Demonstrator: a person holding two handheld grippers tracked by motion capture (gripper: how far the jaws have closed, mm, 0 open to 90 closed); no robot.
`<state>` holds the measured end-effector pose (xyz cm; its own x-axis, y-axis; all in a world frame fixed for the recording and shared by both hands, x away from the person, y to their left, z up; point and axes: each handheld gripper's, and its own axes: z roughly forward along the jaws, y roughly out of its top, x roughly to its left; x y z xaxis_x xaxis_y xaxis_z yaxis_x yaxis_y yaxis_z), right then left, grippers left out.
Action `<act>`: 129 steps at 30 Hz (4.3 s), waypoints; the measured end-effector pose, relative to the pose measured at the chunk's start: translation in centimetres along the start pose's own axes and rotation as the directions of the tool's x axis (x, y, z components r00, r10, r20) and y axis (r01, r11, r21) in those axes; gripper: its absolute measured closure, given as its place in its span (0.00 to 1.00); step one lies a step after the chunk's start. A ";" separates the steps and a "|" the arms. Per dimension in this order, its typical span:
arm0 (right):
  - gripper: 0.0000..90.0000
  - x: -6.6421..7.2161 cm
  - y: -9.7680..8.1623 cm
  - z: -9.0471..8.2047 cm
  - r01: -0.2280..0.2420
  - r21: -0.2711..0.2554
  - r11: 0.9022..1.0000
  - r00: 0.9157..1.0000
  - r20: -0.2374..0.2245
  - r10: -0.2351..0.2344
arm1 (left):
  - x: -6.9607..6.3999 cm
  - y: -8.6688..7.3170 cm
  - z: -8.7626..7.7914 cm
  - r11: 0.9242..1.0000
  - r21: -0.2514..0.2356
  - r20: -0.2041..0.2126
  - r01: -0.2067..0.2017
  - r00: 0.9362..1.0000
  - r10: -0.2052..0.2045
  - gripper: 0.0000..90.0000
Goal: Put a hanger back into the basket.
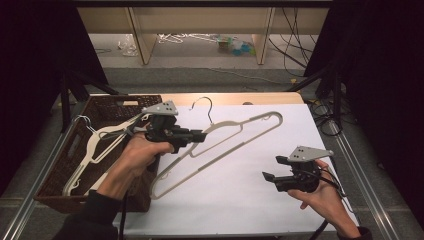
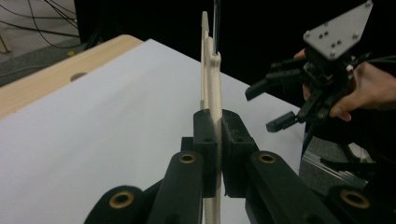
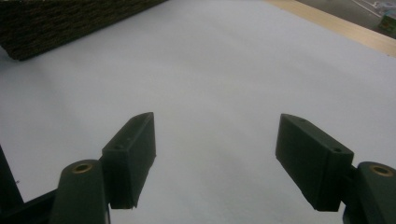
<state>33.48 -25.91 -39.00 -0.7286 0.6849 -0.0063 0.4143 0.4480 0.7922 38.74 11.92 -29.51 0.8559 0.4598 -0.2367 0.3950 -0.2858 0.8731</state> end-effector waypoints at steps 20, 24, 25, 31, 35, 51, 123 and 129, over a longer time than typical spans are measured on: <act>0.33 0.4 -1.1 0.7 -0.002 0.019 1.000 1.000 -0.021 0.002 | 5.1 0.7 -11.7 0.995 -0.095 -0.267 0.027 0.962 -0.051 0.95; 0.33 0.4 -1.2 0.8 -0.010 0.023 1.000 1.000 -0.025 0.010 | 6.3 -0.2 -13.7 0.993 -0.113 -0.311 0.039 0.948 -0.073 0.95; 0.33 0.4 -1.3 0.8 -0.007 0.024 1.000 1.000 -0.026 0.008 | 6.6 -0.5 -14.2 0.992 -0.117 -0.323 0.040 0.943 -0.076 0.95; 0.33 0.5 -1.4 0.8 -0.013 0.039 0.999 0.999 -0.033 0.014 | 8.4 -2.3 -17.0 0.990 -0.134 -0.385 0.046 0.918 -0.095 0.95; 0.33 0.4 -1.6 1.0 -0.013 0.040 0.999 0.999 -0.032 0.015 | 9.3 -3.5 -18.2 0.992 -0.123 -0.425 0.038 0.901 -0.087 0.95; 0.33 0.6 -1.8 1.4 -0.010 0.059 0.998 0.999 -0.046 0.013 | 12.9 -8.4 -19.3 0.994 -0.088 -0.478 0.066 0.872 -0.101 0.95; 0.32 0.5 -2.2 1.7 -0.013 0.077 0.997 0.999 -0.052 0.017 | 17.7 -17.2 -17.4 0.934 0.041 -0.736 0.356 0.642 -0.212 0.69; 0.32 0.5 -2.2 1.6 -0.022 0.073 0.997 0.998 -0.049 0.025 | 16.4 -16.1 -17.1 0.950 -0.029 -0.720 0.310 0.653 -0.235 0.57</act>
<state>33.12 -25.60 -41.72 -0.7436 0.6672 0.0434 0.4688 0.4741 0.7453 40.73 38.49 -40.15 0.2255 0.9728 -0.0526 0.6312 -0.1048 0.7685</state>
